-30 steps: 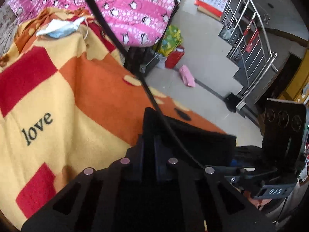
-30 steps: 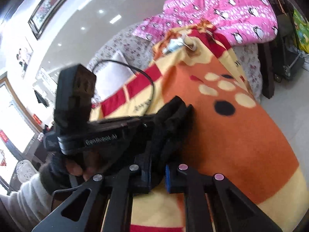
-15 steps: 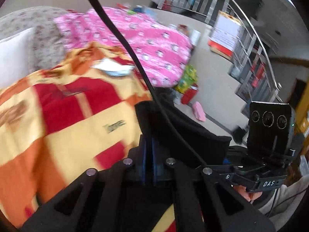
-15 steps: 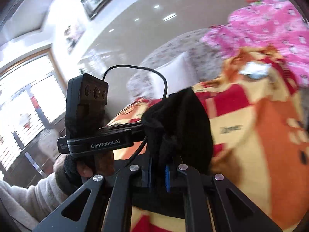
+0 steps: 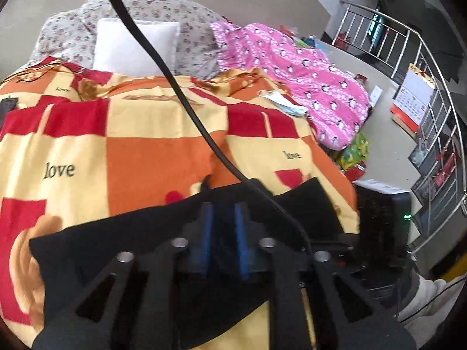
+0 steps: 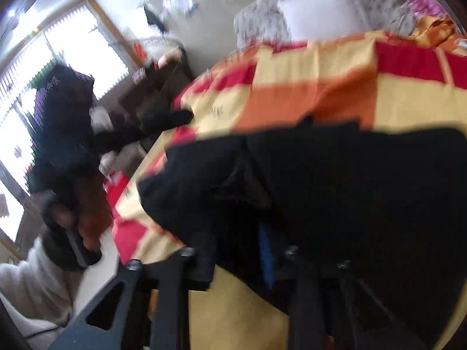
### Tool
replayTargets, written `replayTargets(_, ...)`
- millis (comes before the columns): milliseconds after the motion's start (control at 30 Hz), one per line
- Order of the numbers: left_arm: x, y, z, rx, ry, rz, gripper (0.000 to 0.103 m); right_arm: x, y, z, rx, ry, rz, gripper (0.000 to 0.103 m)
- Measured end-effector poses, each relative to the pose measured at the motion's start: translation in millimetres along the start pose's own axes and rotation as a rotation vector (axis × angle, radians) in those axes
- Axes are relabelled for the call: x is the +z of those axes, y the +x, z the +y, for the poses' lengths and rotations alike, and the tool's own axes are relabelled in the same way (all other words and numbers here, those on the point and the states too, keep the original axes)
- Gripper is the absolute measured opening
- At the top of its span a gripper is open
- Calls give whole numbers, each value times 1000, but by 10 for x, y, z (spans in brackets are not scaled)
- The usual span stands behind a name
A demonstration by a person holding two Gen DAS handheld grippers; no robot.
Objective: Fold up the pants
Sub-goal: 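Fold the grasped pants end over toward the other gripper and lower it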
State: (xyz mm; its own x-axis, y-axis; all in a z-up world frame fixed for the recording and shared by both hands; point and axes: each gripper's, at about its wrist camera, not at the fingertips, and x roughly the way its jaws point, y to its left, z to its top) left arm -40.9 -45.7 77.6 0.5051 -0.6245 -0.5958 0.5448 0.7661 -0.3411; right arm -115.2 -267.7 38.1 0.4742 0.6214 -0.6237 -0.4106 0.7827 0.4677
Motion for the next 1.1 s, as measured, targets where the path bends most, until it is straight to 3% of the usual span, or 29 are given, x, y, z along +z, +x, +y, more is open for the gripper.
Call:
replayTargets(100, -33, 51, -64, 0, 12, -6, 38, 28, -140, 65, 8, -13, 5, 58)
replayTargets(233, -85, 48, -56, -27, 7, -13, 49, 33, -555, 43, -41, -38, -53, 61)
replayTargets(333, -99, 81, -111, -19, 2, -9, 49, 50, -768, -38, -78, -25, -102, 62)
replayTargets(400, -114, 73, -129, -21, -9, -8, 50, 72, -803, -82, -102, -22, -116, 56)
replayTargets(433, -128, 65, -129, -21, -17, -6, 51, 74, -764, -102, -100, -21, -108, 44)
replayTargets(500, -169, 58, -138, -19, -25, 0, 51, 62, -672, -101, -117, -34, -87, 30)
replayTargets(533, -184, 57, -149, -16, -26, 1, 51, 28, -624, -81, -129, -44, -78, 27)
replayTargets(833, -309, 87, -133, 41, -51, 7, 53, 45, 21, -6, -76, -86, -8, 25)
replayTargets(967, -335, 135, -149, 74, -44, 15, 53, 70, -61, -22, -61, -67, -22, 26)
replayTargets(1100, -334, 146, -215, 124, -1, 3, 54, 44, -396, -118, -128, -57, -72, 26)
